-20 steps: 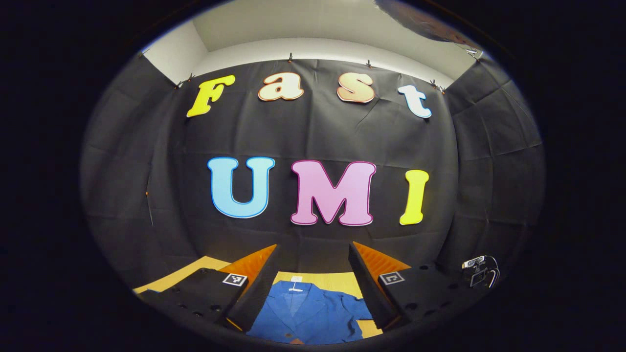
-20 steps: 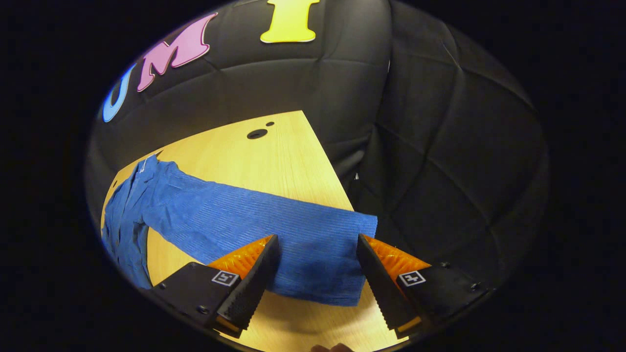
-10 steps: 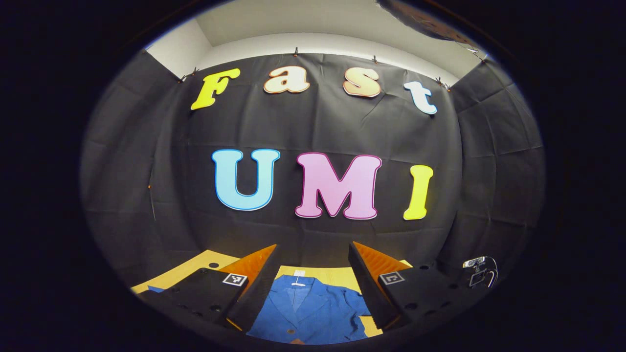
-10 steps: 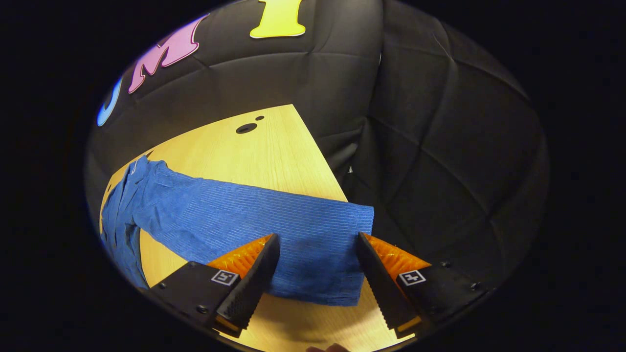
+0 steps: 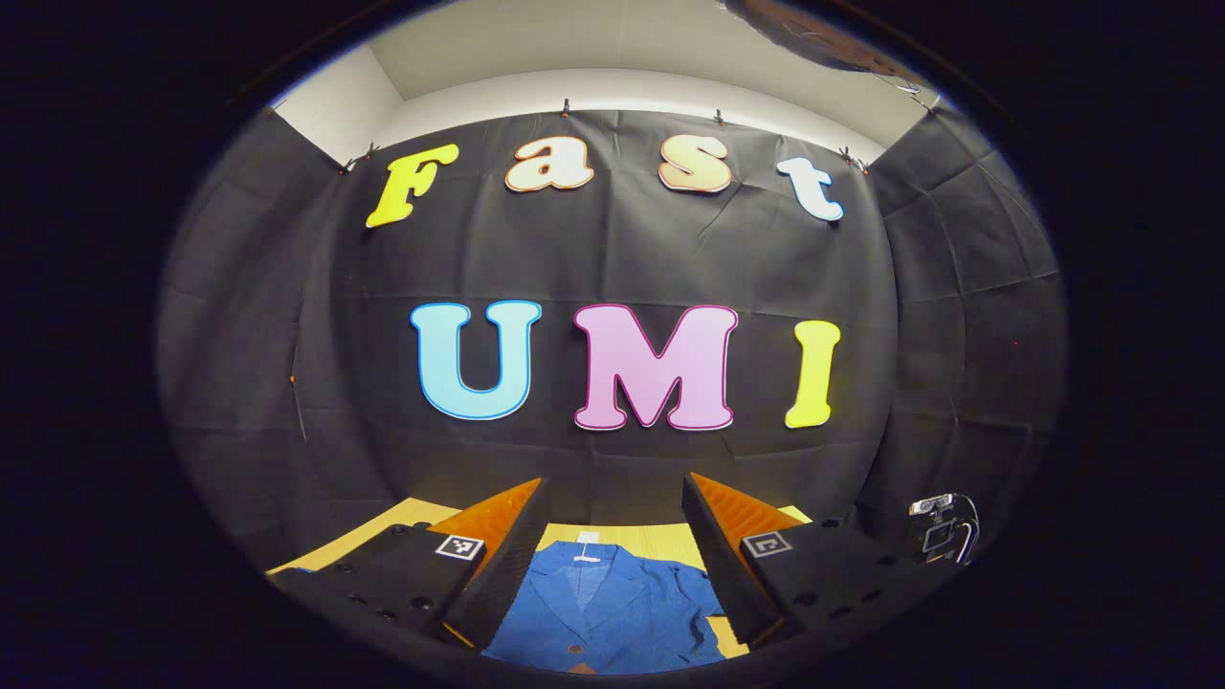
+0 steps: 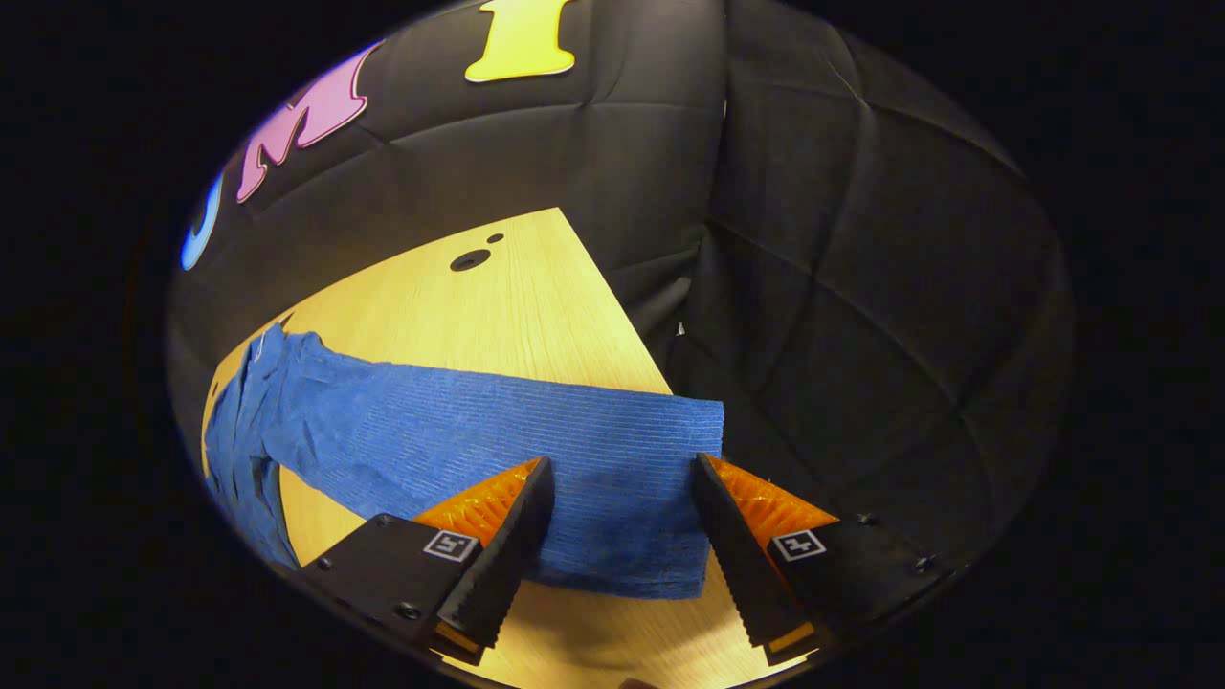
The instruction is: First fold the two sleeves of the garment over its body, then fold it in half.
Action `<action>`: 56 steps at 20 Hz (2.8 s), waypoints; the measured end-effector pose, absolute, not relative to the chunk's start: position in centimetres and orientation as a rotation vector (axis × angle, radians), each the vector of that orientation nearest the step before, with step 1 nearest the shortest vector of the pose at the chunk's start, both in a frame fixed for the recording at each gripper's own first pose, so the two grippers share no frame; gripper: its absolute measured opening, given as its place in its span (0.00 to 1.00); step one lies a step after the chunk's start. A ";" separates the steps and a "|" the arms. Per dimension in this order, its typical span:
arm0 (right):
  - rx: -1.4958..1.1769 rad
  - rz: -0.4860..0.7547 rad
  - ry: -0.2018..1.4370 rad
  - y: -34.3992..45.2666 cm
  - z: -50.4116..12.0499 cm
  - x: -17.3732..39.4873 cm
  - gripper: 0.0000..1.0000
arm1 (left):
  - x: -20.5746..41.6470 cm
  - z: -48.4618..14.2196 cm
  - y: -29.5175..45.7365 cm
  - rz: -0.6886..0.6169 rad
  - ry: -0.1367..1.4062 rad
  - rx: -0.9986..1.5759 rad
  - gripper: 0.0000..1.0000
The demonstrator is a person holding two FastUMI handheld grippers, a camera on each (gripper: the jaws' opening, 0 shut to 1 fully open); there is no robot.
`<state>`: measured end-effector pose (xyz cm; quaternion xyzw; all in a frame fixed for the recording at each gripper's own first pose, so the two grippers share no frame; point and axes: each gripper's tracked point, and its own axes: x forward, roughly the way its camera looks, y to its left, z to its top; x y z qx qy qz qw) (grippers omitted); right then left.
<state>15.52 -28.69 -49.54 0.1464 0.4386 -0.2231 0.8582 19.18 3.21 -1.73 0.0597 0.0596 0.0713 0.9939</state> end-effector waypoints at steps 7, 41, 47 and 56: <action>0.314 -0.495 0.912 -29.3 -49.6 15.2 0.59 | 18.6 -2.0 2.8 0.149 0.125 0.124 0.80; 0.276 -0.422 0.714 -21.8 -38.4 12.5 0.04 | 12.8 -0.9 1.9 0.069 0.062 0.120 0.81; 0.237 -0.437 0.649 -17.0 -34.3 9.2 0.00 | 11.6 1.0 6.1 0.025 0.009 0.104 0.80; 0.186 -0.332 0.577 -6.6 -27.9 11.8 0.04 | 9.3 0.8 12.2 0.042 0.033 0.045 0.80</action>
